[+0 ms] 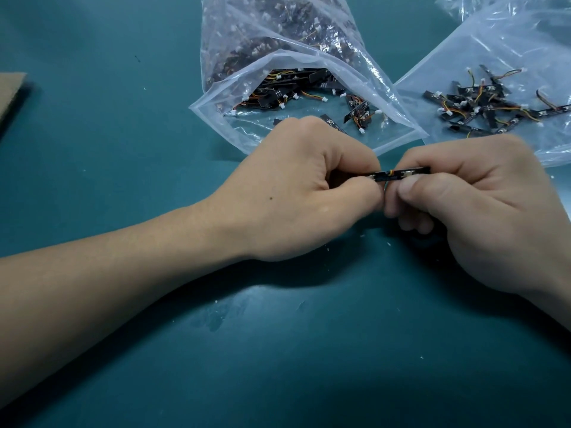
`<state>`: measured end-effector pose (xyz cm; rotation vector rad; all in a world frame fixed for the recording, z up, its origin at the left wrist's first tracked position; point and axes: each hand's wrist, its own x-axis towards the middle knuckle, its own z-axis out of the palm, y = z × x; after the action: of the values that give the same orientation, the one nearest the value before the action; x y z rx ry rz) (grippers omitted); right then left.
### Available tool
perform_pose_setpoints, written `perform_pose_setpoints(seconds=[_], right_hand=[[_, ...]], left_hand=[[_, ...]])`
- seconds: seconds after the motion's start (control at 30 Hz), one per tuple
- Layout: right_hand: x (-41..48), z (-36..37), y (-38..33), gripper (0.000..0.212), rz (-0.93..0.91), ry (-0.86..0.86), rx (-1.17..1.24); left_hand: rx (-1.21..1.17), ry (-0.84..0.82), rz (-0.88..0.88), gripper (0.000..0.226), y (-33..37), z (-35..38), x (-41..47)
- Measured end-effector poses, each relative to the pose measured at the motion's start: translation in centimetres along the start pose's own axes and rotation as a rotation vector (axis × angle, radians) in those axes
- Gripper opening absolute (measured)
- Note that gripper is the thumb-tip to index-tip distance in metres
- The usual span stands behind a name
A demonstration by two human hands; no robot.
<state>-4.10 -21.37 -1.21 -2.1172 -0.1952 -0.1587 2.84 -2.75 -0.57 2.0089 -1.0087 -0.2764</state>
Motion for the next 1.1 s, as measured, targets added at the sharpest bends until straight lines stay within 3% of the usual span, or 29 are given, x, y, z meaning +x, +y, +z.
perform_pose_setpoints(seconds=[0.7,1.1], right_hand=[[-0.04,-0.08,0.2,0.024,-0.028,-0.018,-0.008],[-0.02,-0.11,0.1,0.027,-0.039,-0.019,-0.009]], left_hand=[[-0.115,0.024,0.023,0.021,-0.09,-0.25,0.08],[-0.039,0.046,0.013,0.025,-0.04,-0.04,0.16]])
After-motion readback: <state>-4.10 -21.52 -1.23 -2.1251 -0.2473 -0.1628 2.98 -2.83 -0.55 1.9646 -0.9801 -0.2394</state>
